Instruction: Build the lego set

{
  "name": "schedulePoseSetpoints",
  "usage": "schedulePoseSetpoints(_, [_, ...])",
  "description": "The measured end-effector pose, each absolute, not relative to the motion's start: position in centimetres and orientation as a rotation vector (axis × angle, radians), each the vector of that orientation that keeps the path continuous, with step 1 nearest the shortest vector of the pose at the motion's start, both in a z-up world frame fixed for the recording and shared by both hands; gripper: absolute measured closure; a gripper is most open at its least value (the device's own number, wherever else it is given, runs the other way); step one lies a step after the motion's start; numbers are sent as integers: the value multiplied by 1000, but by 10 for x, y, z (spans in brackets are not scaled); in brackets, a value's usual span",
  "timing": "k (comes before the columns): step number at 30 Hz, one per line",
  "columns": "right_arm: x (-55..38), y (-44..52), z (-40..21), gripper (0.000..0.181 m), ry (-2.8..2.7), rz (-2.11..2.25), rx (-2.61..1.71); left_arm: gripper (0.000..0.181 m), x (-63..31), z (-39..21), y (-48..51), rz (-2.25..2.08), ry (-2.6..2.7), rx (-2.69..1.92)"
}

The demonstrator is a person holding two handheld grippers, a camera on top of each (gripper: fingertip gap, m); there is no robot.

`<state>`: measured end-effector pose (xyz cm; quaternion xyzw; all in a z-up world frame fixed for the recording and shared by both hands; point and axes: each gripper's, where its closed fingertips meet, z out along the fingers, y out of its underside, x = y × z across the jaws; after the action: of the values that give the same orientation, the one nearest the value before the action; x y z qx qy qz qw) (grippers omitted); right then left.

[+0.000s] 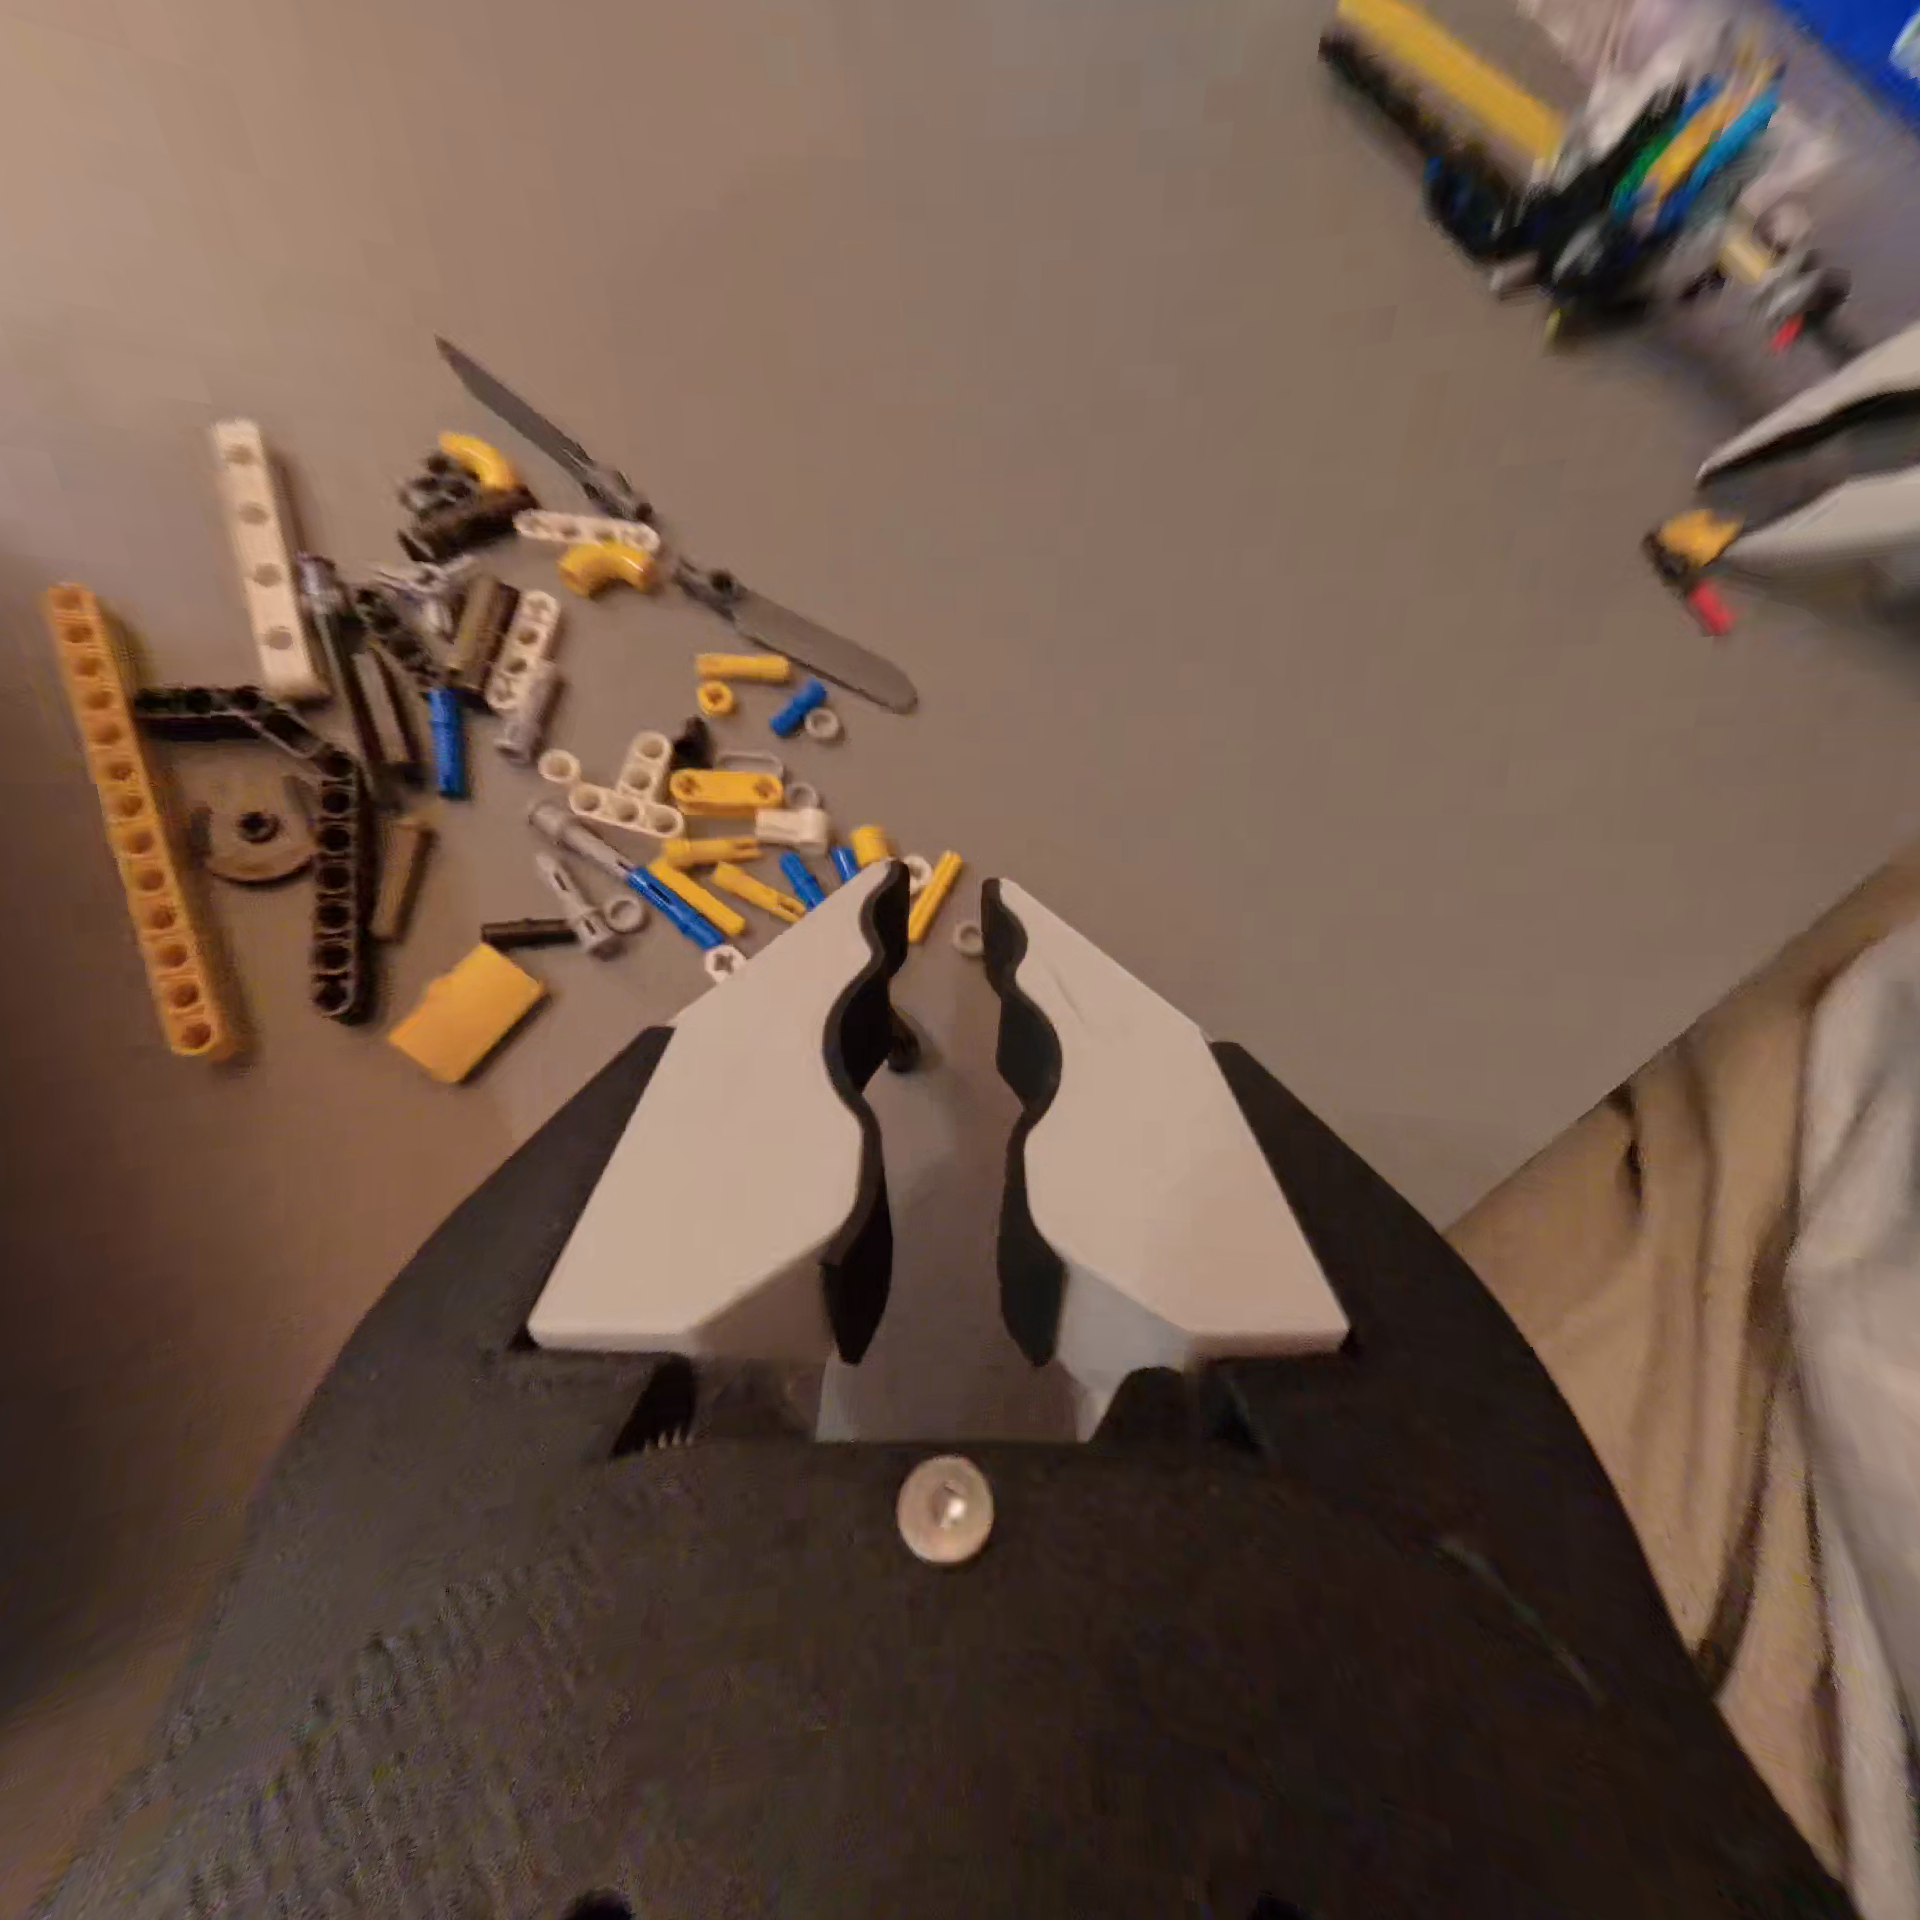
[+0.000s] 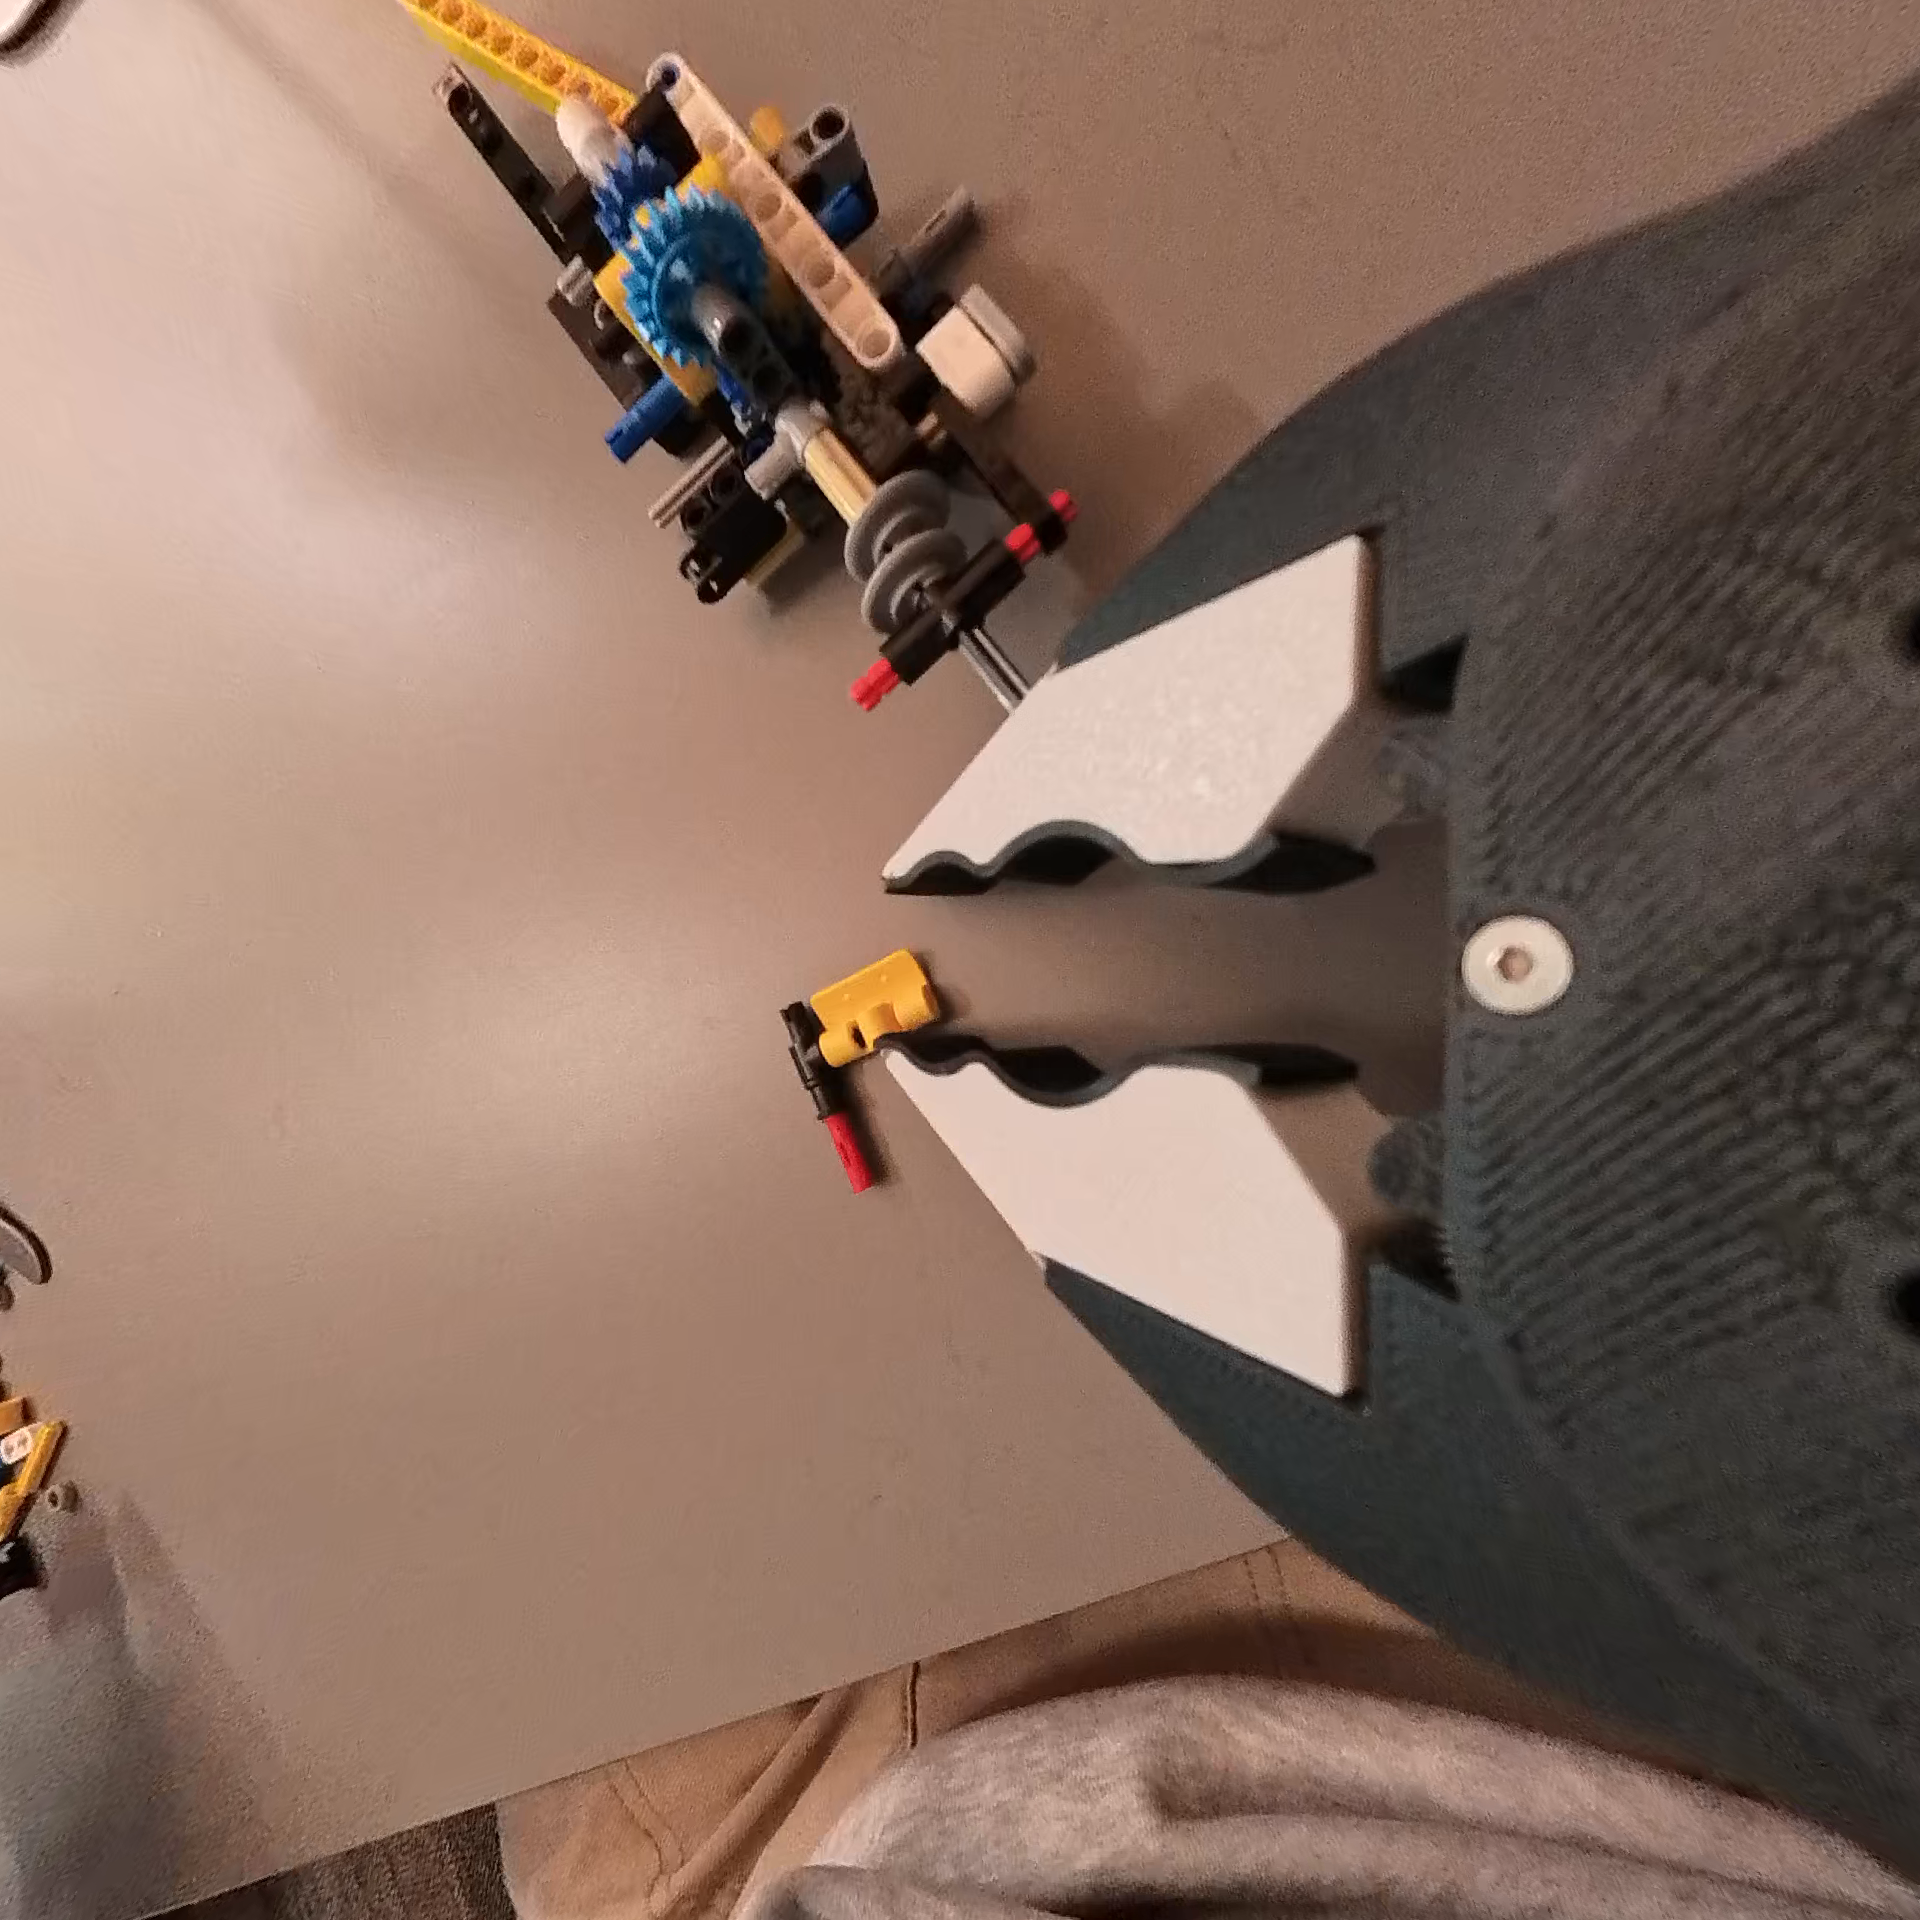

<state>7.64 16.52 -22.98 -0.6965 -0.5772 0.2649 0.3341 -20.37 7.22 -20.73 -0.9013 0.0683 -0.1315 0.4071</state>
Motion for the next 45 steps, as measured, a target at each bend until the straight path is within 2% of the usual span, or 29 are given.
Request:
schedulePoseSetpoints(10, [75,163,-229,156,-1521,683,-1799,180,-210,-213,79,-203,190,-2264])
schedulePoseSetpoints(34, [72,159,-227,156,-1525,694,-1780,179,-198,-236,78,-244,212,-2359])
schedulePoseSetpoints(40, [71,160,-224,157,-1513,696,-1765,180,-188,-227,82,-285,233,-2315])
schedulePoseSetpoints(45, [64,156,-202,158,-1436,780,-1693,180,-152,-193,90,-389,315,-2138])
